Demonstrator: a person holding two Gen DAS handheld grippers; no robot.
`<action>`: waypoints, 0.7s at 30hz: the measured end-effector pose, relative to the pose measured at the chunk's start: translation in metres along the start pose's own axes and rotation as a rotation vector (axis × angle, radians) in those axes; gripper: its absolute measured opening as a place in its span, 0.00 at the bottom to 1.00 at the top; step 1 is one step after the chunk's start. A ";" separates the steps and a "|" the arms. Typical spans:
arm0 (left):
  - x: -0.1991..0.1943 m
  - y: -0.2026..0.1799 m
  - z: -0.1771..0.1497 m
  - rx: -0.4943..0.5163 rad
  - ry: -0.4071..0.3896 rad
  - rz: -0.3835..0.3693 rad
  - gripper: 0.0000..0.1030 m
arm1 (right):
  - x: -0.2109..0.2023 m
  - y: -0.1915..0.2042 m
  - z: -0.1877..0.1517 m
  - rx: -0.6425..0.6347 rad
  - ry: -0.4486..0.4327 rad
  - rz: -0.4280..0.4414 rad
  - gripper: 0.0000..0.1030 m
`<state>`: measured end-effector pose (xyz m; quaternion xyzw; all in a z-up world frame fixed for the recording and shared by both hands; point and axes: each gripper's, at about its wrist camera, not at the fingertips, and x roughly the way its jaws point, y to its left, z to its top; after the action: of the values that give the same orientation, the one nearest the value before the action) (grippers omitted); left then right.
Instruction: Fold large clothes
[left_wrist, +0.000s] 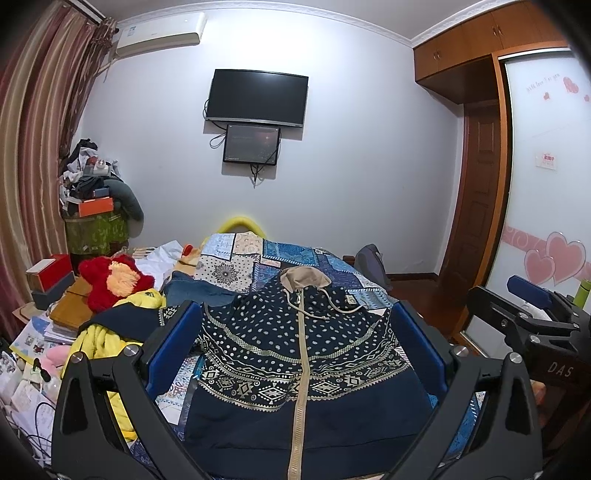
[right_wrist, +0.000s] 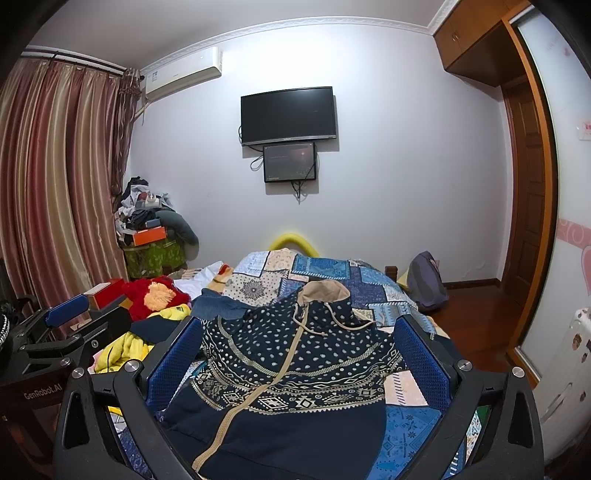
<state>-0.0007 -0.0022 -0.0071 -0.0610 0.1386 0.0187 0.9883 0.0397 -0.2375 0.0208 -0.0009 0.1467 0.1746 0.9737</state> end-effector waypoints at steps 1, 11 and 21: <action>0.000 0.000 0.000 0.001 0.001 0.000 1.00 | 0.000 0.000 0.000 0.000 0.001 0.000 1.00; 0.000 0.001 0.002 -0.007 0.004 0.004 1.00 | 0.000 0.000 0.000 -0.001 0.000 0.001 1.00; 0.006 0.005 0.001 -0.024 0.015 0.011 1.00 | 0.000 0.001 -0.001 -0.002 0.001 -0.001 1.00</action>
<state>0.0053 0.0029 -0.0086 -0.0724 0.1462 0.0255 0.9863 0.0387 -0.2367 0.0200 -0.0019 0.1470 0.1742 0.9737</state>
